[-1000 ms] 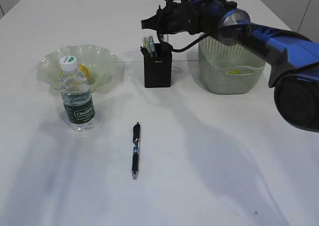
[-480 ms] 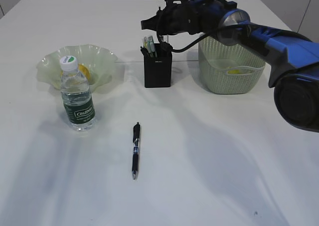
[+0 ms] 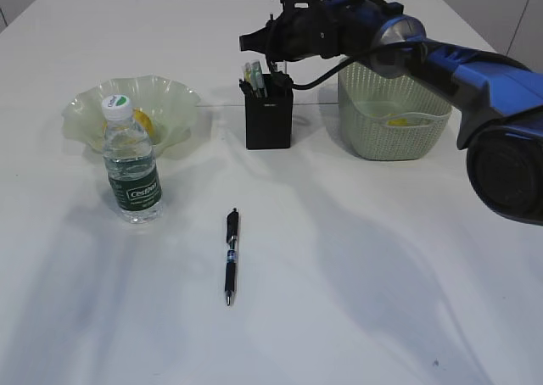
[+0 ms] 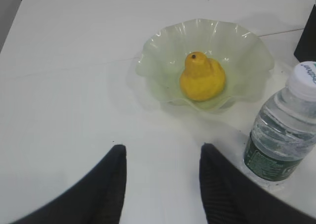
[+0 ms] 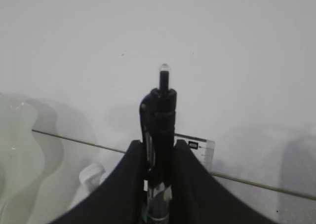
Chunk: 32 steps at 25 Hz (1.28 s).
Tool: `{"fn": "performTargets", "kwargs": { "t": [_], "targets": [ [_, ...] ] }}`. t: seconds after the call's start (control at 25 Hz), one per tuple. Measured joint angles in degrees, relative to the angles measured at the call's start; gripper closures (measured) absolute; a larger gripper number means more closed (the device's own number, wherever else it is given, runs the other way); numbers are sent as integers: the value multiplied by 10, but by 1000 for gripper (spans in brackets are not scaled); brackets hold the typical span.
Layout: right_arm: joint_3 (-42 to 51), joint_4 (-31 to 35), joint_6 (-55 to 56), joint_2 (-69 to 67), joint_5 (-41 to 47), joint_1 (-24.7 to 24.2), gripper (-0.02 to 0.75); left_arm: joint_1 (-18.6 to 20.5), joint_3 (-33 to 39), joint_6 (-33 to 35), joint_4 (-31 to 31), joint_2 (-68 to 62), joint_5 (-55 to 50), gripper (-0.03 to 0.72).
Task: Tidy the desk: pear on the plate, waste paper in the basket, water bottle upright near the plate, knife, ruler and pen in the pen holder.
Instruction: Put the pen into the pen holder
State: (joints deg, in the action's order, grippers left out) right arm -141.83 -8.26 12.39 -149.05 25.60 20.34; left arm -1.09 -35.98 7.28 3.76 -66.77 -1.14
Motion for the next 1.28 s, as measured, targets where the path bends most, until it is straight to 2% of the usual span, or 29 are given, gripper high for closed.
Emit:
{"fn": "performTargets", "kwargs": {
  "t": [0.68,1.0,1.28],
  "targets": [
    [0,8,-15,0,4,4,623,0,0,0,0,0,0,347],
    [0,15,-18,0,15,4,532,0,0,0,0,0,0,347],
    [0,19,-28,0,24,4,515,0,0,0,0,0,0,347]
  ]
}}
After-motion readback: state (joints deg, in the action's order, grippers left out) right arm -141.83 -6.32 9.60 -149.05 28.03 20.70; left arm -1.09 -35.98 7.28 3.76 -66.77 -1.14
